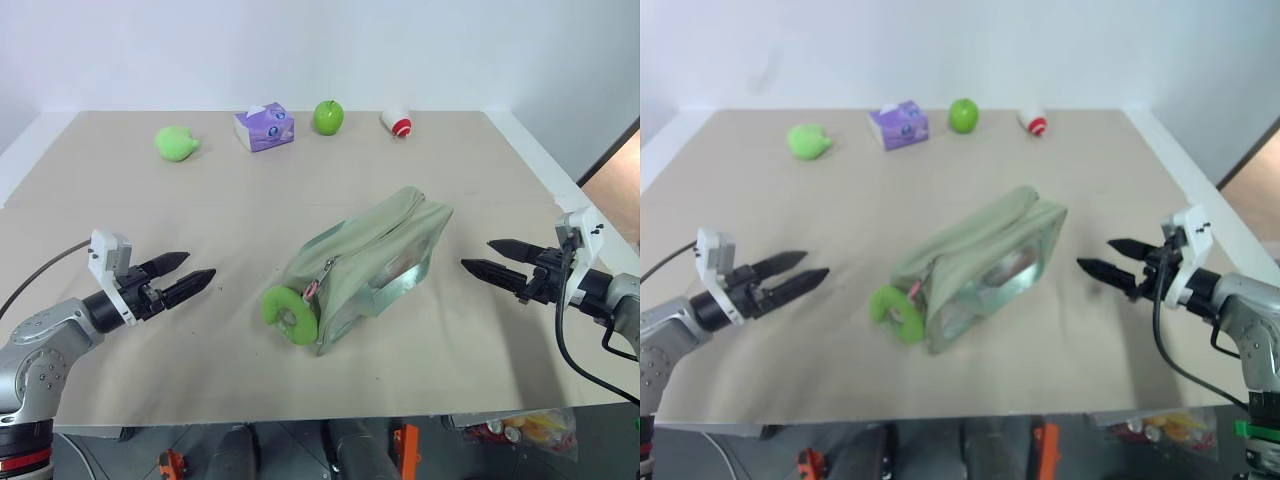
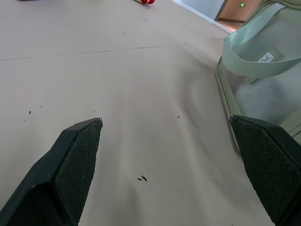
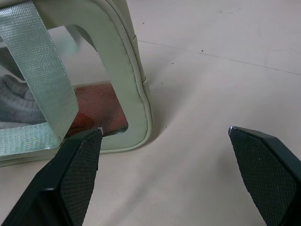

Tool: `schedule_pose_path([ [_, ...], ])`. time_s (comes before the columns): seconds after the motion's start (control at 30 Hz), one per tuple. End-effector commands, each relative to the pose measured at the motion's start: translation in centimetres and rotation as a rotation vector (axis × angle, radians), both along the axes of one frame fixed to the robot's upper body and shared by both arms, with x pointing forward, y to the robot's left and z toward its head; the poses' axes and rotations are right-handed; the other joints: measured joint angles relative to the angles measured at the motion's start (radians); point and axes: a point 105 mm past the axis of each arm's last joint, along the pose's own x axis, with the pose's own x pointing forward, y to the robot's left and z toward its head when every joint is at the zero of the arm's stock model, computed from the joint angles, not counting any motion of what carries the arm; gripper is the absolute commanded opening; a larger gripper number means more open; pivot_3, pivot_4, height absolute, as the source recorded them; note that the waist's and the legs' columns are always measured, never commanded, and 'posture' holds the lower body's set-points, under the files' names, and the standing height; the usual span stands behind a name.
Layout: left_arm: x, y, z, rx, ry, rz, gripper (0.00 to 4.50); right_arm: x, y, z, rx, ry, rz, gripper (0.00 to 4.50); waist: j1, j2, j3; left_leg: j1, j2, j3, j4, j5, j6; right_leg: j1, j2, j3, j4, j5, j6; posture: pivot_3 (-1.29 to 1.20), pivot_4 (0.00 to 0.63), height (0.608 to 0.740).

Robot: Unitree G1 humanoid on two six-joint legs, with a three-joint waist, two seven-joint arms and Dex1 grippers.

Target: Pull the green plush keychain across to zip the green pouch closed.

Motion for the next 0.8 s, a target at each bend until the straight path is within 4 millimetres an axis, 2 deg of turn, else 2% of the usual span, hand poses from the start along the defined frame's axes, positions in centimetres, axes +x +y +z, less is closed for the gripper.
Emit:
schedule_pose_path([
  [0.03, 0.0, 0.3, 1.0, 0.038, -0.051, -0.021, 4.49, 0.2, -0.2, 2.2, -0.042, -0.077, 0.008, 4.46, 0.0, 0.0, 0.0, 0.0, 0.0, 0.0, 0.0, 0.0, 0.0, 0.0, 0.0, 0.0, 0.0, 0.0, 0.0, 0.0, 0.15, 0.74],
  [0.2, 0.4, -0.3, 3.2, 0.052, -0.095, -0.119, 4.49, 0.8, -0.1, 5.6, -0.151, -0.158, 0.058, 4.46, -0.001, 0.001, 0.0, 0.0, 0.0, 0.0, 0.001, 0.0, 0.0, 0.0, 0.0, 0.0, 0.0, 0.001, 0.0, 0.0, 0.15, 0.74],
  [0.33, 1.1, -1.0, 6.1, 0.08, -0.157, -0.184, 4.49, 0.6, -0.4, 8.8, -0.337, -0.211, 0.137, 4.46, -0.001, 0.001, 0.001, 0.0, 0.0, 0.001, 0.002, 0.0, 0.0, 0.0, 0.0, 0.0, 0.0, 0.001, 0.0, 0.0, 0.15, 0.74],
  [0.4, 1.2, -1.6, 7.7, 0.07, -0.195, -0.225, 4.49, 0.4, 0.3, 10.8, -0.408, -0.255, 0.205, 4.46, -0.001, 0.002, 0.001, -0.001, 0.0, 0.001, 0.002, 0.0, 0.0, 0.0, 0.0, 0.0, 0.0, 0.001, 0.0, 0.0, 0.15, 0.74],
  [0.47, 1.1, -2.4, 9.0, 0.056, -0.226, -0.272, 4.49, 0.0, 1.8, 12.5, -0.45, -0.302, 0.298, 4.46, -0.002, 0.003, 0.002, -0.001, 0.0, 0.002, 0.001, 0.0, 0.0, -0.002, -0.001, 0.0, 0.0, 0.001, 0.0, 0.0, 0.15, 0.74],
  [0.53, 0.9, -3.6, 10.2, 0.03, -0.258, -0.339, 4.49, -0.5, 4.0, 13.1, -0.506, -0.325, 0.436, 4.46, -0.005, 0.003, 0.002, 0.0, 0.001, 0.002, -0.001, -0.001, -0.001, -0.002, 0.0, 0.0, 0.0, 0.0, -0.001, 0.0, 0.15, 0.74],
  [0.63, 0.2, -5.7, 11.4, -0.006, -0.292, -0.448, 4.49, -1.4, 6.9, 12.8, -0.593, -0.332, 0.646, 4.46, -0.004, 0.003, 0.002, 0.0, 0.002, 0.001, -0.002, -0.001, -0.001, -0.002, 0.0, -0.001, 0.001, 0.0, -0.002, 0.0, 0.15, 0.74],
  [0.8, -0.4, -7.6, 11.7, -0.017, -0.317, -0.538, 4.49, -1.4, 10.4, 12.4, -0.639, -0.366, 0.825, 4.46, -0.005, 0.003, 0.002, 0.0, 0.001, 0.001, -0.001, -0.001, -0.001, -0.002, 0.0, -0.001, 0.001, 0.0, -0.002, 0.0, 0.15, 0.74],
])
